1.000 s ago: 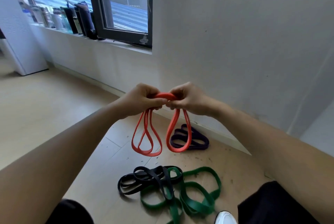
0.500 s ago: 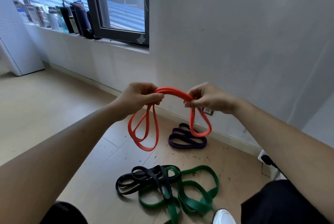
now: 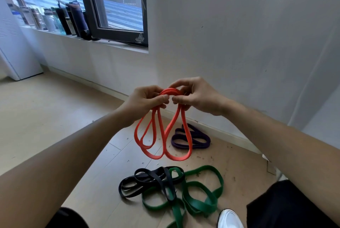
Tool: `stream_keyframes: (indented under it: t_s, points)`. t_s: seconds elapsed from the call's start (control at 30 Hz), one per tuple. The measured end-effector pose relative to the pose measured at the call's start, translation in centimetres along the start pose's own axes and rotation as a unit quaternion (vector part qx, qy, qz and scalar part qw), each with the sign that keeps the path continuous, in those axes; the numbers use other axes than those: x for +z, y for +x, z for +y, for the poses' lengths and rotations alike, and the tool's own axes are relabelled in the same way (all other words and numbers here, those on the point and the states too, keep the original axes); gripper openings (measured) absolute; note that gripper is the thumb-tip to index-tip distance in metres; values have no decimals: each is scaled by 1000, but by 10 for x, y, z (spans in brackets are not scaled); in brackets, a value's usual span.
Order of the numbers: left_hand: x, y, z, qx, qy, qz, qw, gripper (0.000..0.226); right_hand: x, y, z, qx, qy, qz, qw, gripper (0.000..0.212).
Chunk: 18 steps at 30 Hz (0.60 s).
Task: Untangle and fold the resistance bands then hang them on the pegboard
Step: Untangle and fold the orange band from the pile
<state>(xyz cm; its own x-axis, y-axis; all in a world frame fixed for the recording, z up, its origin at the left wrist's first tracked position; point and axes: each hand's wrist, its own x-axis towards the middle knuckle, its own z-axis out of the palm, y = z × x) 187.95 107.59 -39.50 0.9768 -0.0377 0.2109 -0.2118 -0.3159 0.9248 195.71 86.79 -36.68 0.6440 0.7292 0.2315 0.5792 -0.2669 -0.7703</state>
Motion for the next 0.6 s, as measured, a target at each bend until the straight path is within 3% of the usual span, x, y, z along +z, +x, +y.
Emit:
stream_keyframes:
  t_s: [0.23, 0.4, 0.47, 0.6]
  points:
    - [34, -1, -23, -31, 18, -36, 999, 69, -15, -6, 5, -1, 34, 22, 999, 36]
    - [80, 0, -34, -16, -2, 16, 1000, 98, -24, -12, 10, -7, 91, 51, 995, 32]
    - [96, 0, -41, -11, 13, 48, 999, 93, -29, -16, 14, -1, 113, 63, 992, 31]
    - [106, -1, -49, -23, 55, 84, 995, 36, -43, -24, 24, 26, 190, 97, 977, 29]
